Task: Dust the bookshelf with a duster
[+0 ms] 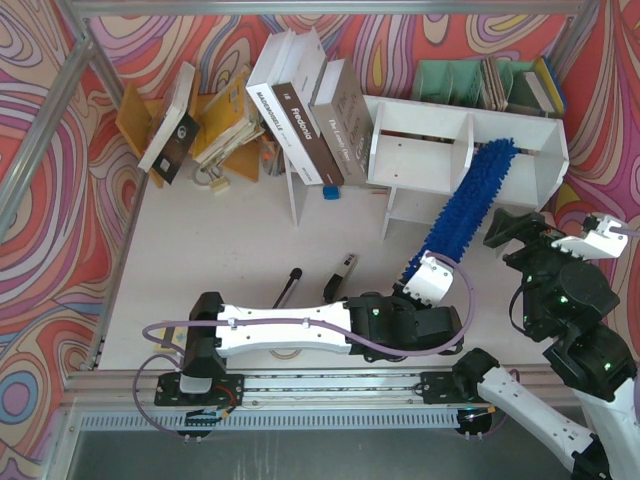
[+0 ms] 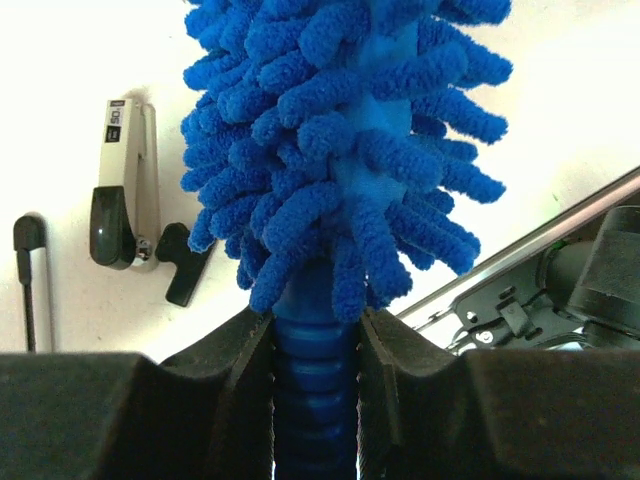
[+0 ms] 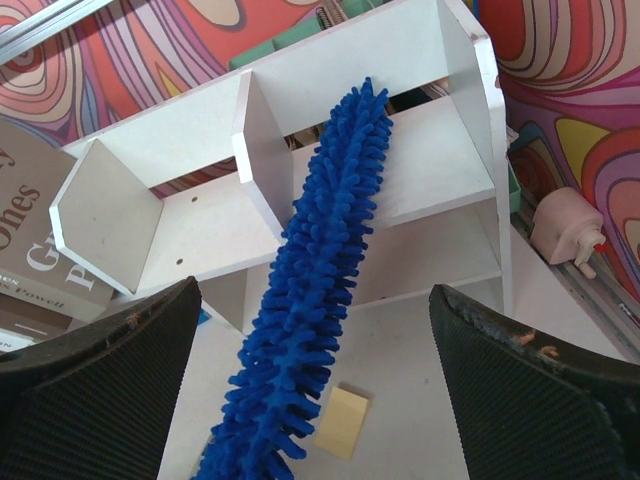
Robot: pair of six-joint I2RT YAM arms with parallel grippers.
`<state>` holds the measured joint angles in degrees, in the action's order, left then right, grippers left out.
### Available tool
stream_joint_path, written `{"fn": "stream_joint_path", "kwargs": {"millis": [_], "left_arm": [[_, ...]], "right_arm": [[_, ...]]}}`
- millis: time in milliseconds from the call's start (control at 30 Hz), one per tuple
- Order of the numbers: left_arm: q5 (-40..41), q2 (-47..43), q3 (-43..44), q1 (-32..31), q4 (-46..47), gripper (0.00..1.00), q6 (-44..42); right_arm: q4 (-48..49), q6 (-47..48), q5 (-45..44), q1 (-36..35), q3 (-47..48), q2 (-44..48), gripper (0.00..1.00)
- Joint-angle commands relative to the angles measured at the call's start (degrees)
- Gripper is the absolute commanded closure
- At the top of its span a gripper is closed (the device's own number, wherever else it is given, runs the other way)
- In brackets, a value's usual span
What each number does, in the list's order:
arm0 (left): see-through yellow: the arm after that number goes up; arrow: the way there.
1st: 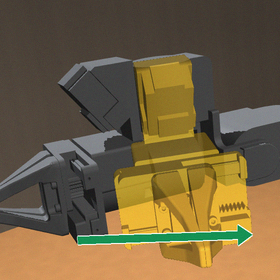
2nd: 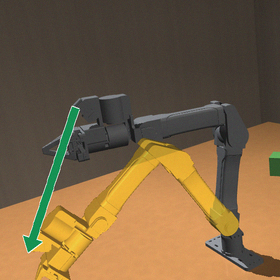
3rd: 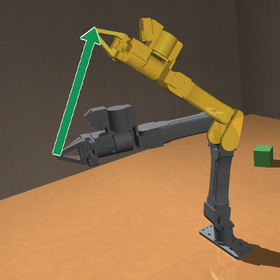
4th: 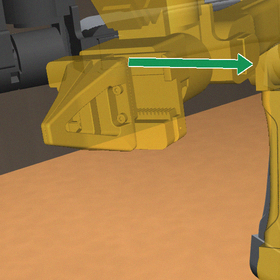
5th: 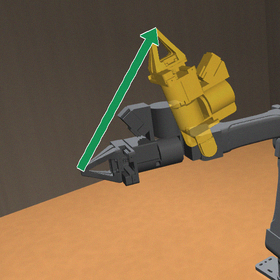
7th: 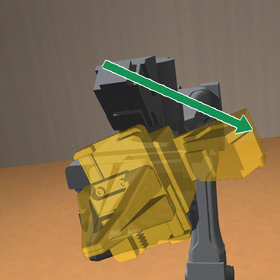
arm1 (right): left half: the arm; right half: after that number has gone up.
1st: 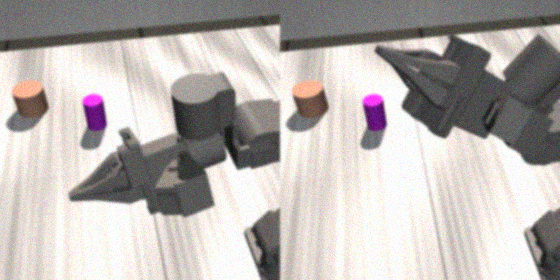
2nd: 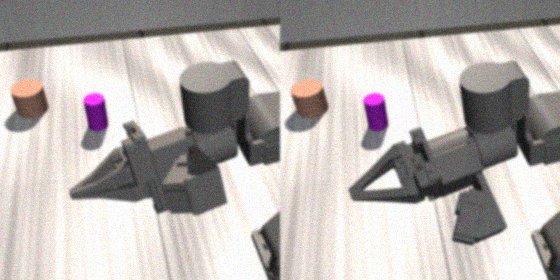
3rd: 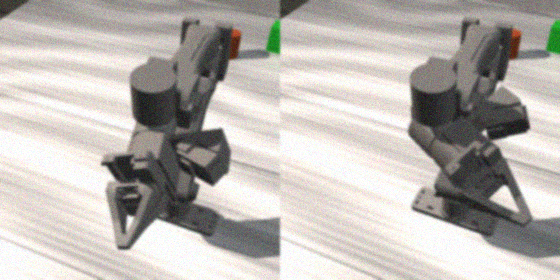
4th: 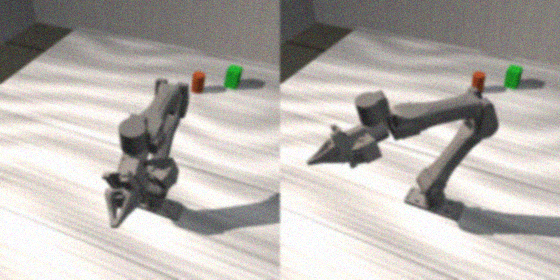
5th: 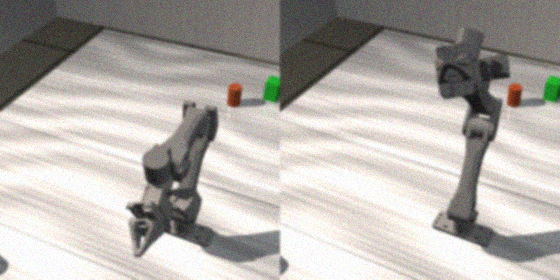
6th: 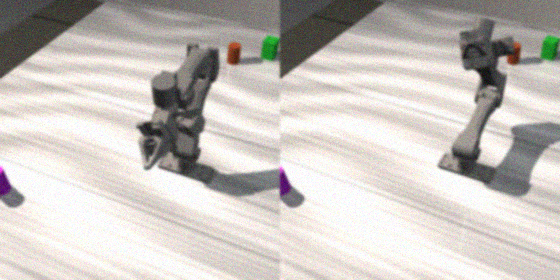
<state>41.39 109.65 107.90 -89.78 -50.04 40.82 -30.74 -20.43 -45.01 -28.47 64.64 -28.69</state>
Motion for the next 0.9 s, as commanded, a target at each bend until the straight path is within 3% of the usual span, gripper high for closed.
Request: {"fn": "stream_joint_path", "kwargs": {"millis": [0, 233, 633, 867], "left_arm": [[-1.1, 2.2, 4.0, 0.4, 0.2, 1.00, -1.3], [-4.7, 5.4, 8.1, 0.2, 0.3, 1.00, -4.1], [2.5, -3.3, -1.6, 0.2, -4.4, 1.00, 10.6], [-0.6, 0.2, 3.3, 0.0, -1.8, 1.00, 5.2]], "right_arm": [[0.8, -0.9, -0.4, 0.2, -0.5, 0.3, 0.16], [0.5, -0.5, -1.4, 0.2, -1.1, 0.8, 0.15], [1.9, -1.6, 0.0, 0.2, -3.7, -0.2, 0.15], [3.0, -1.5, 0.7, 0.1, -3.5, -1.3, 0.15]]}}
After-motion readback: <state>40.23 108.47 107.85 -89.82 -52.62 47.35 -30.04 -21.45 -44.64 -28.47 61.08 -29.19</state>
